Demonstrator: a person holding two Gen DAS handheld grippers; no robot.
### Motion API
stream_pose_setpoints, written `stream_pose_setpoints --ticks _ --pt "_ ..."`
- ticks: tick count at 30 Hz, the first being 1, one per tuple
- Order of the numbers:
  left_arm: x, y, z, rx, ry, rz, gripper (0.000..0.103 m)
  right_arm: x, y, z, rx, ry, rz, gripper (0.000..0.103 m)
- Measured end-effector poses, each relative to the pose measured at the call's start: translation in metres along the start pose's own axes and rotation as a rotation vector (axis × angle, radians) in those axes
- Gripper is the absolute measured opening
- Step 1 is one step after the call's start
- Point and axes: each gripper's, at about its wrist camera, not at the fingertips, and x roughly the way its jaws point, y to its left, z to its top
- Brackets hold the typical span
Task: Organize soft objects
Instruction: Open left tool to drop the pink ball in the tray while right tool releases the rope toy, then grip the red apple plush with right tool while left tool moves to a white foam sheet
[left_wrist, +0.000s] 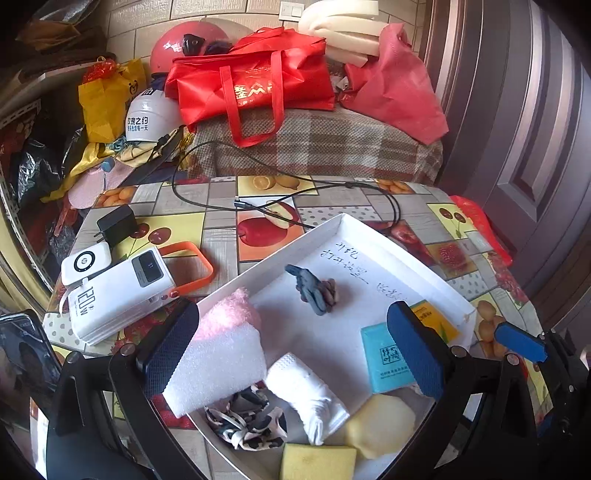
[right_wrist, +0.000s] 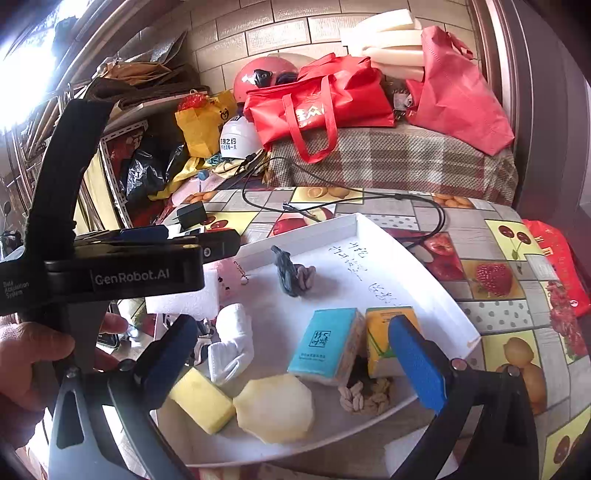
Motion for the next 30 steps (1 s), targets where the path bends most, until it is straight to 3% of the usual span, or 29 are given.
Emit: stream_pose_setpoints --ticks 4,8,12,15,19,23,26,27,28,30 --pt "-0.024 -0.008 -0.004 0.018 -0.023 -0.024 0.103 -0.043 -0.018 -0.002 0.031 -0.069 -0.099 0.103" --pt "-0.045 -0.013 -0.01 0.027 -0.037 -0.035 0.103 -0.087 -0.062 -0.008 0.162 -0.114 -0.255 0.103" --pt "-0.052 -0.025 -0.03 0.06 0.002 -0.067 0.103 -0.117 -0.123 -0.032 0.308 -0.095 -0.382 0.103" --pt "-0.049 -0.042 -0.051 0.11 0.057 -0.105 0.103 -0.115 -0.162 -0.062 0.36 0.017 -0.428 0.103" --pt "-0.041 -0.07 -0.081 0.172 0.153 -0.153 0.103 -0.086 -0.179 -0.091 0.369 0.146 -0.37 0.099" --pt "-0.038 -0.095 -0.107 0.214 0.22 -0.195 0.103 -0.052 -0.168 -0.087 0.355 0.168 -0.272 0.095" --pt "-0.037 -0.114 -0.12 0.24 0.249 -0.226 0.103 -0.023 -0.155 -0.087 0.304 0.237 -0.233 0.094" --pt "-0.036 -0.12 -0.123 0.246 0.256 -0.231 0.103 -0.015 -0.153 -0.091 0.277 0.274 -0.245 0.082" --pt "-0.035 -0.125 -0.125 0.249 0.263 -0.236 0.103 -0.009 -0.153 -0.097 0.263 0.308 -0.247 0.06" --pt "-0.03 -0.137 -0.126 0.252 0.273 -0.238 0.103 -0.017 -0.16 -0.105 0.285 0.292 -0.21 0.06"
